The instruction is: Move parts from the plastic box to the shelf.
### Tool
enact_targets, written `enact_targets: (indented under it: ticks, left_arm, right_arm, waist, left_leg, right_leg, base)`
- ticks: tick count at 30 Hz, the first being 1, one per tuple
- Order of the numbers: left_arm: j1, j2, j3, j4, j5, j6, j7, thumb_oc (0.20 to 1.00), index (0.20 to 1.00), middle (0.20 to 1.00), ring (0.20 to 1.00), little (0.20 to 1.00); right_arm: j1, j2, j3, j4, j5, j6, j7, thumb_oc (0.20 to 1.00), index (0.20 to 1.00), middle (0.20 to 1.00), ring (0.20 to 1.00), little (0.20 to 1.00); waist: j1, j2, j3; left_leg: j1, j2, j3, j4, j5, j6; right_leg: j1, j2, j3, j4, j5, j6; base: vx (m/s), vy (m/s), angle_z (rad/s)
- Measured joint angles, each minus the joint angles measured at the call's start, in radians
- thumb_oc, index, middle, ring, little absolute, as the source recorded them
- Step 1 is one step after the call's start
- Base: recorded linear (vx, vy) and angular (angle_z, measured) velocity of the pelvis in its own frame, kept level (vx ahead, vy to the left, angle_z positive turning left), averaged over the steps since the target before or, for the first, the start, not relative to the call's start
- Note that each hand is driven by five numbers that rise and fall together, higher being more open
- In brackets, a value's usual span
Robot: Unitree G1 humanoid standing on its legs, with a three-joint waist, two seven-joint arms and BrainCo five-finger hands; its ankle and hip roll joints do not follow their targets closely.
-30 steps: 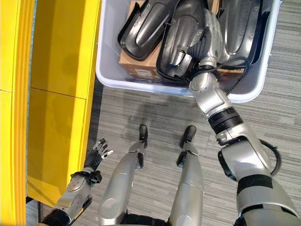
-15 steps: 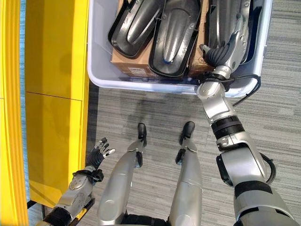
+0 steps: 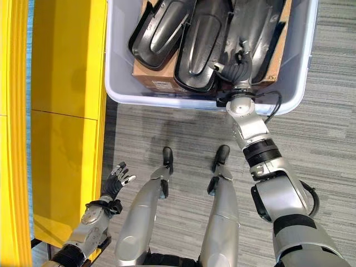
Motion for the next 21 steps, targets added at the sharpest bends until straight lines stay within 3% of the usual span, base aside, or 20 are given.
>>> enact_targets:
  ticks: [5, 9, 13, 18, 21]
  left_arm:
    - [0.006, 0.0, 0.005, 0.028, 0.001, -0.005, -0.003, 1.0, 1.0, 1.0, 1.0, 1.0]
    - [0.007, 0.0, 0.005, 0.028, -0.001, -0.009, -0.002, 1.0, 1.0, 1.0, 1.0, 1.0]
    - [0.007, -0.005, 0.005, 0.027, -0.001, -0.019, -0.007, 1.0, 1.0, 1.0, 1.0, 1.0]
    - [0.008, -0.005, 0.004, 0.011, -0.004, -0.034, -0.015, 1.0, 1.0, 1.0, 1.0, 1.0]
    - [0.006, -0.005, 0.002, -0.004, -0.028, -0.038, -0.015, 1.0, 1.0, 1.0, 1.0, 1.0]
  right_arm:
    - [0.006, 0.055, -0.014, 0.074, 0.148, -0.019, 0.118, 1.0, 1.0, 1.0, 1.0, 1.0]
    - [0.012, 0.083, -0.015, 0.082, 0.164, -0.022, 0.115, 1.0, 1.0, 1.0, 1.0, 1.0]
    - [0.013, 0.093, -0.016, 0.086, 0.084, -0.054, 0.0, 1.0, 1.0, 1.0, 1.0, 1.0]
    - [0.015, 0.036, -0.095, 0.059, -0.225, -0.153, -0.23, 1.0, 1.0, 1.0, 1.0, 1.0]
    - [0.018, -0.014, -0.126, -0.03, -0.398, -0.163, -0.36, 1.0, 1.0, 1.0, 1.0, 1.0]
  waist:
    - [0.004, -0.018, -0.014]
    - [0.006, -0.018, -0.018]
    - [0.015, -0.018, -0.018]
    - [0.026, -0.018, -0.018]
    - [0.016, -0.018, -0.018]
  left_leg:
    - [-0.002, 0.0, -0.005, 0.003, 0.0, -0.002]
    - [-0.007, 0.0, -0.009, 0.009, -0.003, -0.006]
    - [-0.011, -0.002, -0.01, 0.021, -0.005, -0.002]
    - [-0.013, -0.008, -0.009, 0.021, -0.007, 0.0]
    - [-0.011, -0.008, -0.002, 0.019, -0.01, 0.004]
  right_leg:
    - [0.001, -0.001, 0.0, 0.0, -0.002, -0.002]
    - [0.001, -0.001, -0.002, 0.0, -0.001, -0.002]
    - [0.001, -0.004, -0.003, 0.004, -0.001, 0.0]
    - [0.0, -0.006, -0.002, 0.001, 0.002, 0.003]
    - [0.0, -0.007, 0.005, -0.004, 0.002, 0.003]
  base:
    - [0.0, 0.0, 0.0]
    - [0.0, 0.0, 0.0]
    - [0.0, 0.0, 0.0]
    - [0.0, 0.0, 0.0]
    - [0.0, 0.027, -0.04]
